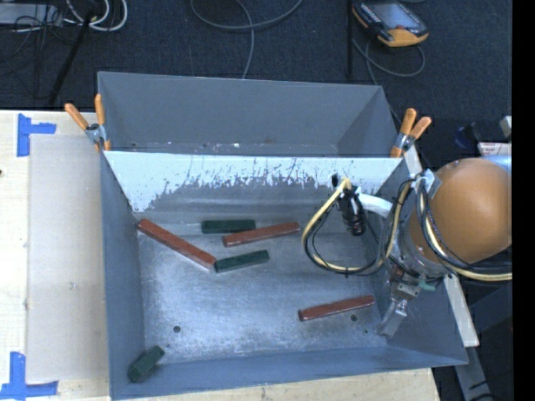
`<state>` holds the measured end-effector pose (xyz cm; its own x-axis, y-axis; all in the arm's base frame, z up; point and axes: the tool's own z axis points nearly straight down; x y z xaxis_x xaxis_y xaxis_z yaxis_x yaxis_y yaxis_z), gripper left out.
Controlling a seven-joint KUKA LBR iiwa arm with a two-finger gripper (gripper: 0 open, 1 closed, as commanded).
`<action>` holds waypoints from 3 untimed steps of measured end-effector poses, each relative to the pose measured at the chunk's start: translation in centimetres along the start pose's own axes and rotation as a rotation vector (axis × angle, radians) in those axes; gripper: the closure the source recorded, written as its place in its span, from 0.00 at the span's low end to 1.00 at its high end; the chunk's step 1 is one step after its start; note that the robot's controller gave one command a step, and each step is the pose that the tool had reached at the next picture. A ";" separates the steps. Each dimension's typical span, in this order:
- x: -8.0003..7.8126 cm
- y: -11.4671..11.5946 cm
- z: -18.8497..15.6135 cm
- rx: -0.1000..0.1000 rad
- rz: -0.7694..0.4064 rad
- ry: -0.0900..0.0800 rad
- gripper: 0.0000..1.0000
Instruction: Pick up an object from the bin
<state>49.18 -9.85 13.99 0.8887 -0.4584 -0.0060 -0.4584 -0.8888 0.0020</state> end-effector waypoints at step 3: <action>-2.6 -5.0 7.1 0.000 -0.403 -0.001 1.00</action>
Offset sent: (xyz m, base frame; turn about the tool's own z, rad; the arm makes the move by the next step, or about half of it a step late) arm 0.0015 0.0557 -0.0699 -0.4123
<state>49.17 -4.21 6.85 0.9973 -0.0734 -0.0078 -0.0734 -0.9973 -0.0006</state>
